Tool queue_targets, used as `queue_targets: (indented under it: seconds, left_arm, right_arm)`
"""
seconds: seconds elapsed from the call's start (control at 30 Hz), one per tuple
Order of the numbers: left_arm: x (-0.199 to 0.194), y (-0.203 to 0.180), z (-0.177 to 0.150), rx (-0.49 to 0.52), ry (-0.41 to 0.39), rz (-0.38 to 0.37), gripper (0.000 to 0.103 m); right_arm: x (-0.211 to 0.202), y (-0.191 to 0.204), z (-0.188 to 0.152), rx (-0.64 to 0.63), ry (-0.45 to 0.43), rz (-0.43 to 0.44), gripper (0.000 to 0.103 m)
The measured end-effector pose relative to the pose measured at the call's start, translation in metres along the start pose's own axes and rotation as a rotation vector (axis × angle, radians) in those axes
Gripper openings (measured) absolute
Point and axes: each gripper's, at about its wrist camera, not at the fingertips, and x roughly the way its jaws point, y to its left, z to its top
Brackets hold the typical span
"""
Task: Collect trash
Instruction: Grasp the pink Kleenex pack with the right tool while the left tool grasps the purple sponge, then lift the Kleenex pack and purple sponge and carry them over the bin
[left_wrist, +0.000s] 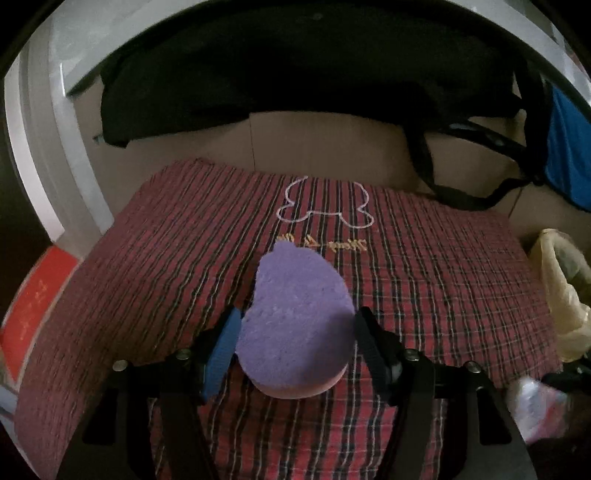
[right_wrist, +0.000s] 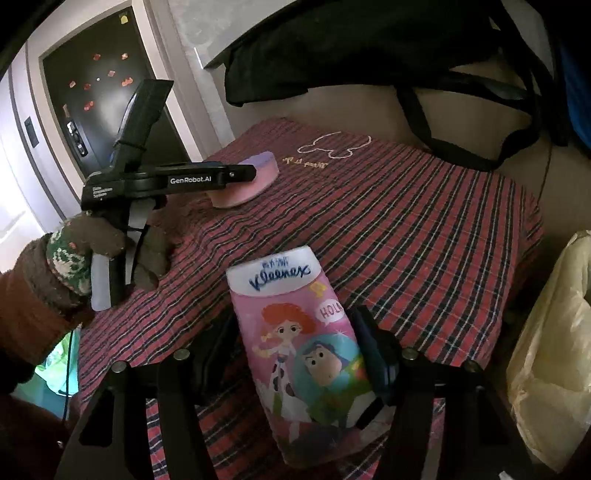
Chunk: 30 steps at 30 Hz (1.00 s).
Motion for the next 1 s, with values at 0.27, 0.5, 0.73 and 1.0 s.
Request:
queue_targets:
  seconds: [0.27, 0.5, 0.73, 1.0]
  left_arm:
    - [0.006, 0.004, -0.001, -0.062, 0.032, -0.044, 0.068]
    - [-0.001, 0.005, -0.002, -0.108, 0.051, -0.017, 0.067]
    - [-0.030, 0.008, -0.006, -0.153, -0.039, -0.066, 0.066]
    - [-0.101, -0.005, -0.009, -0.155, -0.227, -0.070, 0.066]
  right_arm:
    - [0.003, 0.000, -0.001, 0.002, -0.004, -0.002, 0.061]
    - [0.012, 0.010, -0.002, -0.077, 0.043, -0.044, 0.068]
    - [0.025, 0.021, 0.003, -0.174, 0.065, -0.103, 0.066]
    - [0.001, 0.021, 0.018, -0.136, -0.009, -0.095, 0.051]
